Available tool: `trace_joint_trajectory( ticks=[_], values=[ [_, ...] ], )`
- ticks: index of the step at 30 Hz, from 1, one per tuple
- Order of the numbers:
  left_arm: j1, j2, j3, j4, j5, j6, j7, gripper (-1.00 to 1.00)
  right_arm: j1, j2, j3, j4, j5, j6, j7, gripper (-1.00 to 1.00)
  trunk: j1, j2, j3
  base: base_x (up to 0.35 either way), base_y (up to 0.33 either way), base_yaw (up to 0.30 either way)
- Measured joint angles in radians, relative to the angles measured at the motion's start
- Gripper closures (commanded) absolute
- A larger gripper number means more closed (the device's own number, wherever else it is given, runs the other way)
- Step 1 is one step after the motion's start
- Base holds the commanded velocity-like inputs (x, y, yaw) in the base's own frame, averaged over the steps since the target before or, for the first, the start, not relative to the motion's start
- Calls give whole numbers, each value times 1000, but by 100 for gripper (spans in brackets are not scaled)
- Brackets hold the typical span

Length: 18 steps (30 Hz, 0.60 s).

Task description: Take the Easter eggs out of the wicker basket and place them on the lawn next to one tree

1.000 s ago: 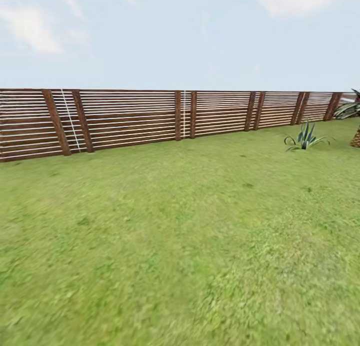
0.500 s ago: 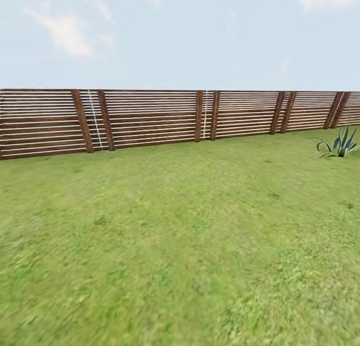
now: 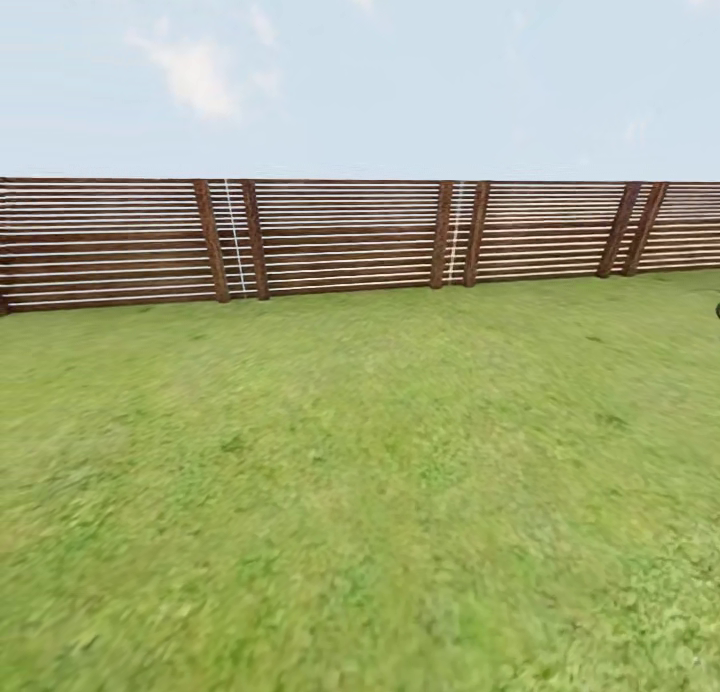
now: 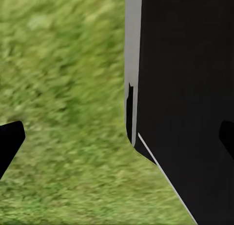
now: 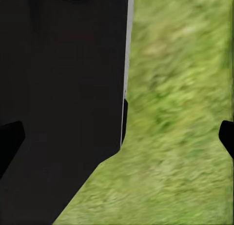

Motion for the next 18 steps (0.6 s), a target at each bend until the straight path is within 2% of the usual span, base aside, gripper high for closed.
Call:
trace_joint_trajectory(
  ticks=[4, 10, 14, 18],
  values=[
    [0, 0, 0, -1, 0, 0, 0, -100, 0, 0, 1, 0, 0, 0, 0, -100, 0, 0, 0, 335, 0, 225],
    [0, 0, 0, -1, 0, 1, 0, -100, 0, -1, 0, 1, 2, 0, 1, -100, 0, 0, 0, 335, 0, 43],
    [0, -1, 0, 0, 0, 1, 0, -100, 0, 0, 1, 1, 2, 0, 2, -100, 0, 0, 0, 335, 0, -70],
    [0, -2, 0, 0, 0, 1, 0, -100, 0, 1, 1, 1, 4, 0, 4, -100, 0, 0, 0, 335, 0, -227]
  ],
)
